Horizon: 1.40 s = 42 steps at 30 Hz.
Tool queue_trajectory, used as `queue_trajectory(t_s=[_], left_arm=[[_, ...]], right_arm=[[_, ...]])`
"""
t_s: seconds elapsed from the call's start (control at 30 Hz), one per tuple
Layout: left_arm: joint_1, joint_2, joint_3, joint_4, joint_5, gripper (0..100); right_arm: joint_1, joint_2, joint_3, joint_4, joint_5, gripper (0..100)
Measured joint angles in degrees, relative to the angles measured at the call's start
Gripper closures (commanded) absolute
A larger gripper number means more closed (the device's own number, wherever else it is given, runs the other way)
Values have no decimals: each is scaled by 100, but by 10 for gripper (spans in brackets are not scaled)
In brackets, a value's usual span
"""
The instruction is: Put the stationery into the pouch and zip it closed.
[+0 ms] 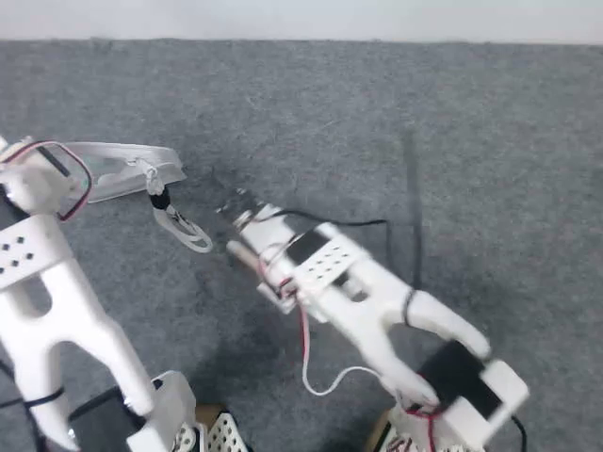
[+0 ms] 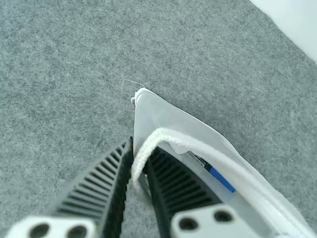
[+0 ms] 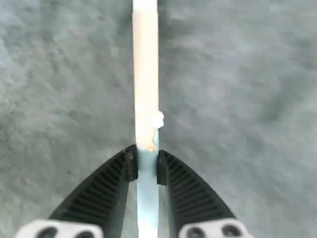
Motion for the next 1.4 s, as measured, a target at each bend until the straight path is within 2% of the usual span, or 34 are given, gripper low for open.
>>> queue_trajectory(t_s=[0.1,0.27,0.53,0.8,1.0,1.23,1.4], left_arm=[[-18,0,35,-35,0,989],[-18,0,35,-35,0,989],[-18,0,35,-35,0,989],[-18,0,35,-35,0,989],[-18,0,53,-35,0,989],[-18,-9,105,-123,0,989],[-18,-9,105,-123,0,989]], right_arm=[[325,-589,0,545,229,979],[457,-932,9,1116,273,860],[440,-941,9,1371,299,854],[176,-888,9,554,18,854],[132,-18,9,-448,-158,854],[132,703,-281,-642,-185,857],[149,1310,-589,-651,-185,995]])
